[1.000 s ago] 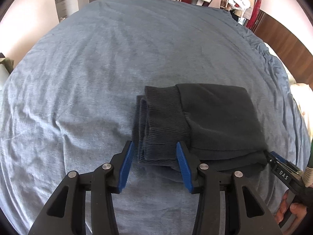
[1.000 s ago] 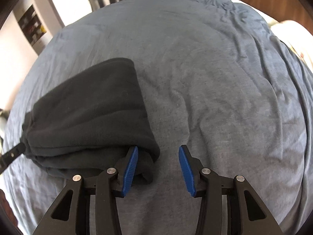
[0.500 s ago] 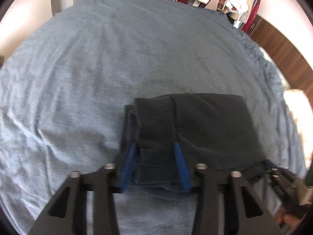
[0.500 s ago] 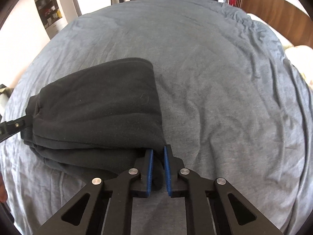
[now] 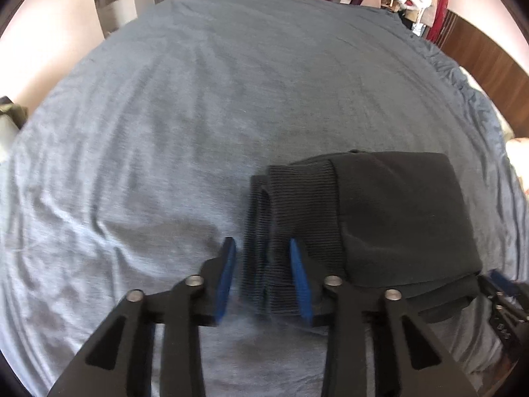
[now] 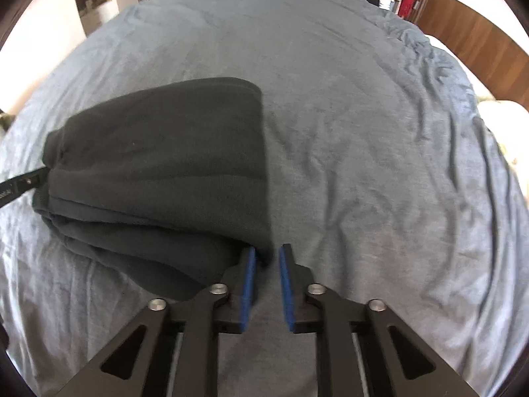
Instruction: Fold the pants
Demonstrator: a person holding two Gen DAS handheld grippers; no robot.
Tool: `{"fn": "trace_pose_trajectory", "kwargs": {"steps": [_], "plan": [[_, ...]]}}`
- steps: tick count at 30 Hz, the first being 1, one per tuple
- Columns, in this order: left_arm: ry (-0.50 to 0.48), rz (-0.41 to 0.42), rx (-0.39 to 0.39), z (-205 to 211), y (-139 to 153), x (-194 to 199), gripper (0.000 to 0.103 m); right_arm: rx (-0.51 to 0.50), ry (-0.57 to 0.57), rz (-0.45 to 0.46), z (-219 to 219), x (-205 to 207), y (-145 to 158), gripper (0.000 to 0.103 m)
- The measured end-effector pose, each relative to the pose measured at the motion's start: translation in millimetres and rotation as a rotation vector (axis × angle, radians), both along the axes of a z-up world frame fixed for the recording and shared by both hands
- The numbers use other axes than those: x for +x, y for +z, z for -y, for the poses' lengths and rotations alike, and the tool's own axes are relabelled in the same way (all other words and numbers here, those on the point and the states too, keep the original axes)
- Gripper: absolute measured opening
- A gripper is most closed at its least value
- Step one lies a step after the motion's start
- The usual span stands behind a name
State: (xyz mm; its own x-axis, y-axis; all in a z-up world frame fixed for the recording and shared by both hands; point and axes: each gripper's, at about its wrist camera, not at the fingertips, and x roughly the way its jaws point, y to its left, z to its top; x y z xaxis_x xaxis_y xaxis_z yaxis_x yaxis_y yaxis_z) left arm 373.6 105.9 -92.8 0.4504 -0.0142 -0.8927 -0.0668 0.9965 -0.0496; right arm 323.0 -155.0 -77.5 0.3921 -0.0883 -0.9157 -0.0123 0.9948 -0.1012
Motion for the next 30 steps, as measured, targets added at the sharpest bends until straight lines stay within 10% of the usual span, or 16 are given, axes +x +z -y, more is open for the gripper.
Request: {"fn": "trace_pose_trajectory", "kwargs": {"steps": [6,17,30], "plan": [[-0.02,0.108,0.032,-2,30,-3,0.062,-0.038,-0.011,0.167,3,-2,44,0.066],[-0.093,0.033,-0.16,-7,-8,26,0.065,0.265,-0.002,0.19,12,69,20,0.066],[-0.086,-0.027,-0.269,-23,-49,48,0.08,0.255,-0.035,0.091,2,90,-32,0.066]]}}
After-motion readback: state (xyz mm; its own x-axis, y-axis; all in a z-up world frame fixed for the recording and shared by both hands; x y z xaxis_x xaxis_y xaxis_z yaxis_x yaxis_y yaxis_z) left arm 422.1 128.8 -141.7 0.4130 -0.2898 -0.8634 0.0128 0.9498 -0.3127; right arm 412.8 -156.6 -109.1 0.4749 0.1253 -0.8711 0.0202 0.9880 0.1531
